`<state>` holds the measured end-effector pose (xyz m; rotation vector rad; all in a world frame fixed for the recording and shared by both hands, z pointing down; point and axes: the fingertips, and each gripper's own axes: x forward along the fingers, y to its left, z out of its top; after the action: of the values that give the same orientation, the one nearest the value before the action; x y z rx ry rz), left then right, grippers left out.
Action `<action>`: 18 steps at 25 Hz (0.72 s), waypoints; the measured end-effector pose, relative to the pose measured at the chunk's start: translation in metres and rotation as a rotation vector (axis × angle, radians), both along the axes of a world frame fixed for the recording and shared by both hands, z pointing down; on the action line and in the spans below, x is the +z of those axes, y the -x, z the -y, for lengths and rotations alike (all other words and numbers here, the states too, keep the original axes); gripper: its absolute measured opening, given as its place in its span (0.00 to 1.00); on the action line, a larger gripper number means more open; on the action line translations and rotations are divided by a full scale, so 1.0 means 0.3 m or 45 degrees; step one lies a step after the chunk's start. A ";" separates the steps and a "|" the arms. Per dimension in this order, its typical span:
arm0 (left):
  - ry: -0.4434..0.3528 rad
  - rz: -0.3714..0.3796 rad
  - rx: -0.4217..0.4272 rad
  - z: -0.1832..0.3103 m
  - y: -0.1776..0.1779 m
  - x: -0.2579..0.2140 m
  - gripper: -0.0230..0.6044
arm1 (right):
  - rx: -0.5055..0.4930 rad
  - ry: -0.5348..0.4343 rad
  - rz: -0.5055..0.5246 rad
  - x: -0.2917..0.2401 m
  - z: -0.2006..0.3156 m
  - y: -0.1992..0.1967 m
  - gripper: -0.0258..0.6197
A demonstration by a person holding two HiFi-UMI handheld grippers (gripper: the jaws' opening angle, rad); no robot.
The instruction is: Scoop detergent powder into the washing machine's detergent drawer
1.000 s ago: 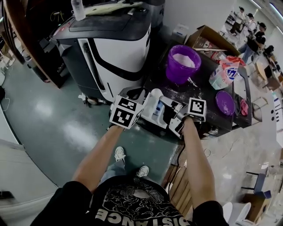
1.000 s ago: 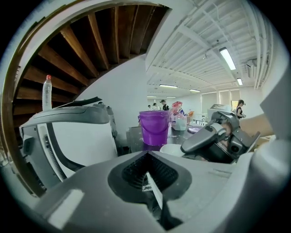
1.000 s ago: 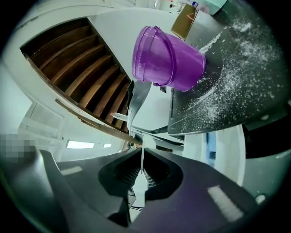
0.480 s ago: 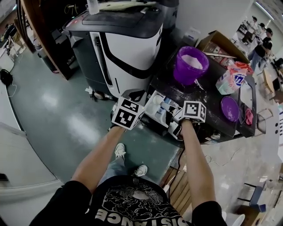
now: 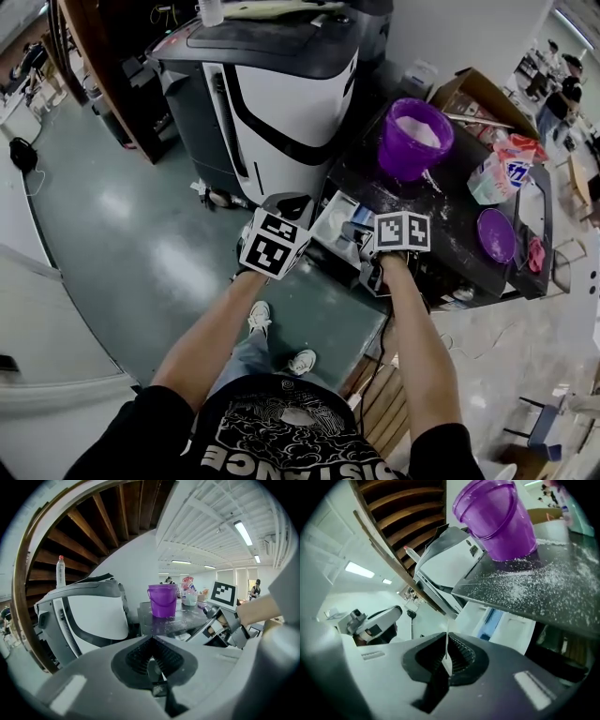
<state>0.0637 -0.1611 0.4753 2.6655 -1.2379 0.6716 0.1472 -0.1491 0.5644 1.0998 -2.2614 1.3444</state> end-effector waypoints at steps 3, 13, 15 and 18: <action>0.000 0.004 -0.002 -0.002 0.000 0.002 0.04 | -0.071 -0.032 -0.129 0.017 0.002 0.008 0.10; 0.009 0.012 -0.011 -0.006 0.016 0.013 0.04 | -0.231 -0.126 -0.460 0.032 0.024 0.017 0.10; 0.007 0.009 -0.012 -0.005 0.018 0.009 0.04 | -0.266 -0.148 -0.521 0.033 0.027 0.018 0.10; 0.006 0.006 -0.013 -0.006 0.019 0.003 0.04 | -0.318 -0.182 -0.600 0.035 0.029 0.022 0.10</action>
<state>0.0578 -0.1594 0.4763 2.6537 -1.2483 0.6791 0.1407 -0.1577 0.5750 1.0073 -2.0733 0.7425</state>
